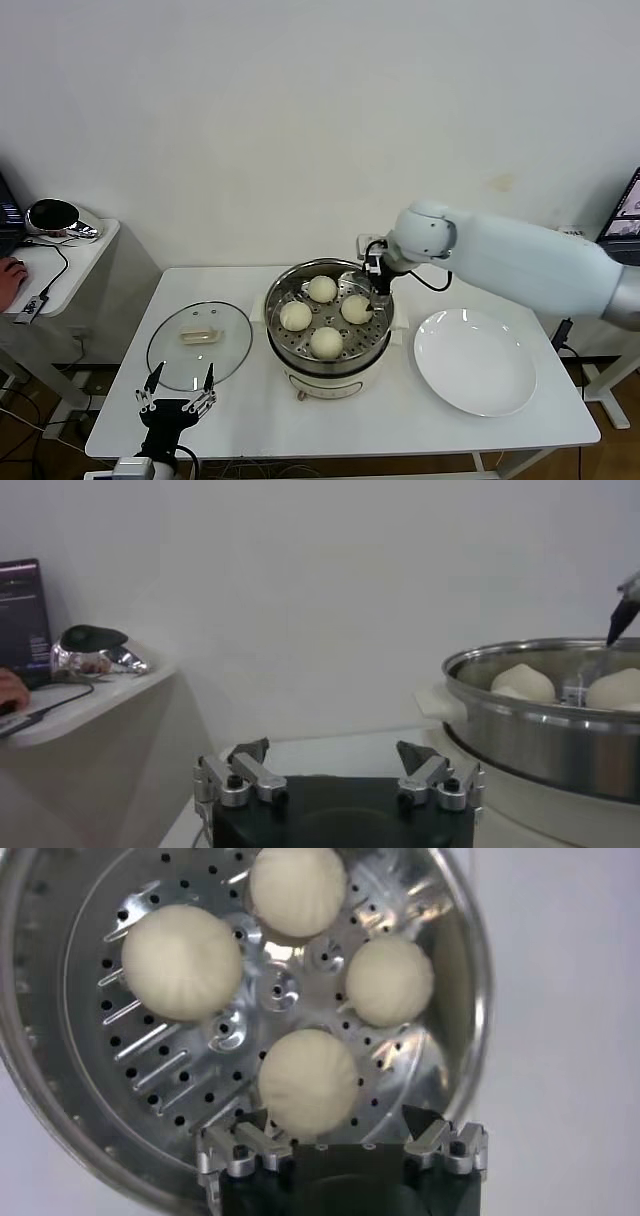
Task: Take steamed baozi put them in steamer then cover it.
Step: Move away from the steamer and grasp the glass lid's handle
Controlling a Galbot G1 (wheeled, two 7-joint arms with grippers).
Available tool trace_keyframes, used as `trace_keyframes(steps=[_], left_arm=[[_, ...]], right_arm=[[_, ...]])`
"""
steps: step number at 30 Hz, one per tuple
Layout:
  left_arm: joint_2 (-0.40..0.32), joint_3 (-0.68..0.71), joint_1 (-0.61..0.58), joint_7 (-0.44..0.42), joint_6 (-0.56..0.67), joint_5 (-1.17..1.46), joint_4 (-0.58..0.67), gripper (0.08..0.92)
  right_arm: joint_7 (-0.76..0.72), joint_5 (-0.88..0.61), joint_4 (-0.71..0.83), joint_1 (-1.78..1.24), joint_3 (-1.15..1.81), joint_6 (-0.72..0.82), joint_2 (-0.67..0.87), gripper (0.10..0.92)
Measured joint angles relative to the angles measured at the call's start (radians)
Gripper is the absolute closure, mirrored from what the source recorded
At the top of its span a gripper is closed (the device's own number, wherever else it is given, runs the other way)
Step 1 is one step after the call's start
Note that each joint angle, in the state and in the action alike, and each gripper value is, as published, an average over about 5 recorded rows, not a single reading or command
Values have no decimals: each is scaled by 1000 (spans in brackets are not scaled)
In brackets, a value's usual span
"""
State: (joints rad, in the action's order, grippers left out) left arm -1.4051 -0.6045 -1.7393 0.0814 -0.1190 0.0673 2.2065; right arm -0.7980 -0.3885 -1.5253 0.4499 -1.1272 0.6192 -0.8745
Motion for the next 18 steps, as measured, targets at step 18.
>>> trace_keyframes(steps=[18], left_arm=[[0, 7, 21, -2, 37, 12, -36, 177]], right_arm=[[560, -31, -290, -783, 824, -460, 213, 203]])
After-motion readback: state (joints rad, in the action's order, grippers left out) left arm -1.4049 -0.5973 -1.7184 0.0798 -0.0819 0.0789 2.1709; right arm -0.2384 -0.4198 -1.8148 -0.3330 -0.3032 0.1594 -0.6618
